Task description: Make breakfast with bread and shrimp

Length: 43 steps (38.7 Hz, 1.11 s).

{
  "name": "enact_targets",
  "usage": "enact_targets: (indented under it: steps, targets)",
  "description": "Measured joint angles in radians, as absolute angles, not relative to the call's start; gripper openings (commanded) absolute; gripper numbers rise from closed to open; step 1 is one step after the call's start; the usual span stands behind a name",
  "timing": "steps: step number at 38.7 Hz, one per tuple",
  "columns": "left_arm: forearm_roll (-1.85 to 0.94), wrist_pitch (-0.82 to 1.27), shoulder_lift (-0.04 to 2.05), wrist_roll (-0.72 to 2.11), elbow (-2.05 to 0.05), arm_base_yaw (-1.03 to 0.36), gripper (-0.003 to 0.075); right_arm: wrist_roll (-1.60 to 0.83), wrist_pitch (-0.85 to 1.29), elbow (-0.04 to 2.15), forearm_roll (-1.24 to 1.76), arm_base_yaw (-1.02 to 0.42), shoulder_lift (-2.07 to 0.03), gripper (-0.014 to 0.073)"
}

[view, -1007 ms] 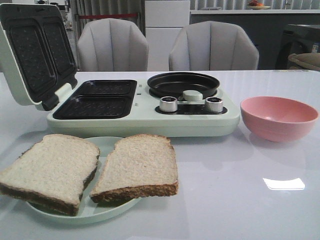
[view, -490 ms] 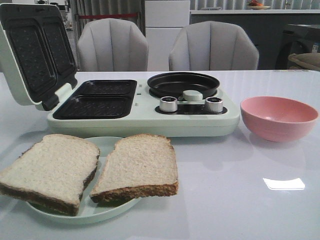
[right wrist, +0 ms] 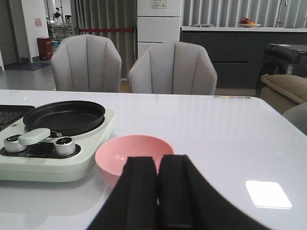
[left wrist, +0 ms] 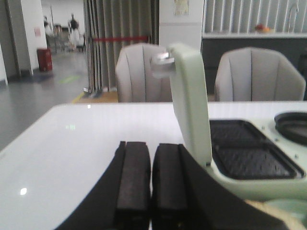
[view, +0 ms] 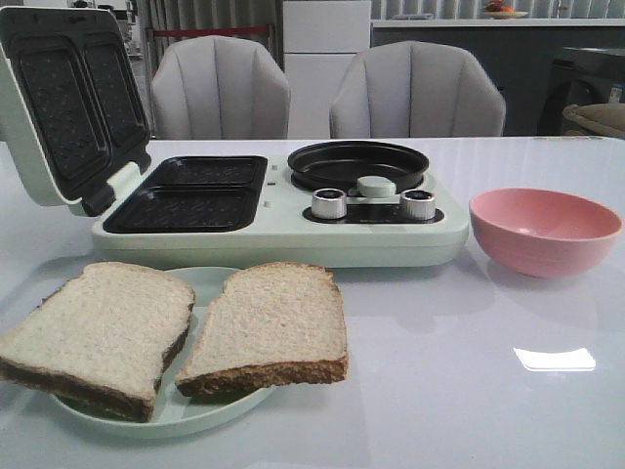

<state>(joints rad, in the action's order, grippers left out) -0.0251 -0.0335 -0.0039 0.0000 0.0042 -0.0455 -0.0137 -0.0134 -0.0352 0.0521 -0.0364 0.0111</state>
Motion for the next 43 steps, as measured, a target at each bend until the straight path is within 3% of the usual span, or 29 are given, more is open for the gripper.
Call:
enact_targets:
  steps: [9, 27, 43]
  targets:
    - [-0.025, -0.289, -0.004, 0.0, -0.016, -0.045, 0.0112, -0.014, -0.013, -0.035, 0.052, -0.036, 0.011, 0.0141]
    - [-0.025, 0.111, 0.21, 0.0, -0.368, -0.045, 0.0112, -0.014, -0.013, -0.035, 0.052, -0.036, 0.011, 0.0141]
    - [-0.051, 0.134, 0.346, 0.0, -0.37, -0.045, 0.0147, -0.014, -0.013, -0.035, 0.052, -0.036, 0.011, 0.0141]
